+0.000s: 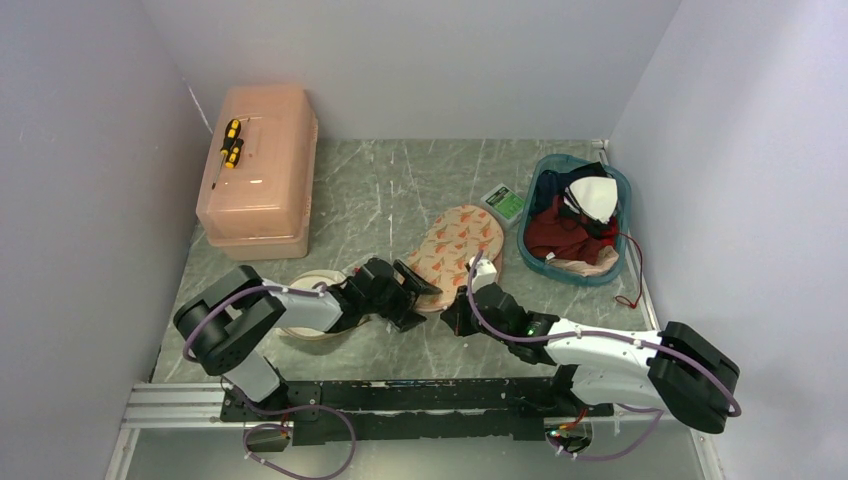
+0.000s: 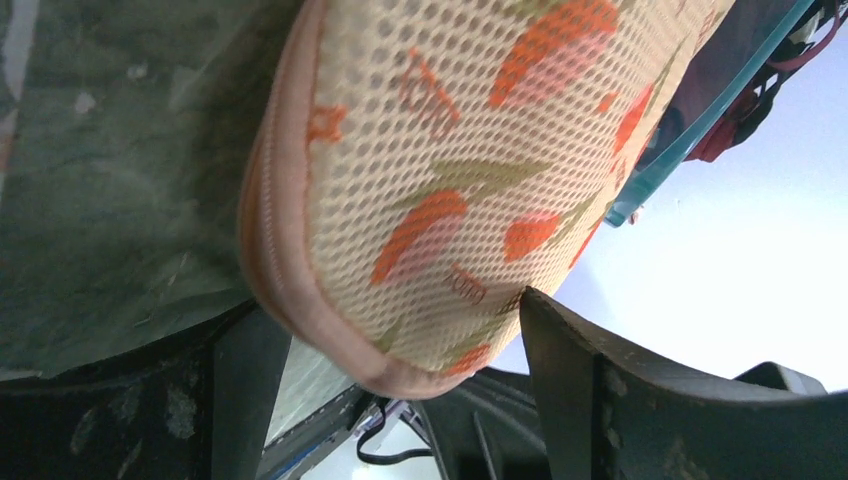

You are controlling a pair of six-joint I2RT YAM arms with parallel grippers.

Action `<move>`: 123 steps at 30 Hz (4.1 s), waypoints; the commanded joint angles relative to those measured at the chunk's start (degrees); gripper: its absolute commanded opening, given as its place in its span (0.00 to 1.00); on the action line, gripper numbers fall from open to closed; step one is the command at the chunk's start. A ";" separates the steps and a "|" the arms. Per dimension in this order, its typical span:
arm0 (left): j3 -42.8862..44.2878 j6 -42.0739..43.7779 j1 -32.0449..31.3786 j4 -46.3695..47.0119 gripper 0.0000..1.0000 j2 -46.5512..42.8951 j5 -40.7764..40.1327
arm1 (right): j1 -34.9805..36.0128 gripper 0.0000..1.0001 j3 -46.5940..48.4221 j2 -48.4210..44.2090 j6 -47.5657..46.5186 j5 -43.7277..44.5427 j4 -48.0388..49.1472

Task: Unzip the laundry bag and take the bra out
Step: Unzip the laundry bag at the center of the board.

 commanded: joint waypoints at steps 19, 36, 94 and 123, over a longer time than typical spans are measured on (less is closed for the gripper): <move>-0.42 4.60 2.49 -6.79 0.05 -6.92 -6.43 | 0.51 0.00 1.67 -0.31 -1.98 5.91 -5.85; 3.59 26.63 18.24 -13.96 0.03 -6.29 16.75 | -11.23 0.00 3.76 6.35 1.60 7.60 -4.89; 7.55 7.85 1.51 -14.61 0.72 -5.97 -8.58 | -1.66 0.00 5.40 8.32 5.68 -0.22 0.90; 10.06 23.53 12.94 -27.19 0.03 -13.03 -7.22 | -1.42 0.00 5.61 -2.84 2.83 13.06 -21.51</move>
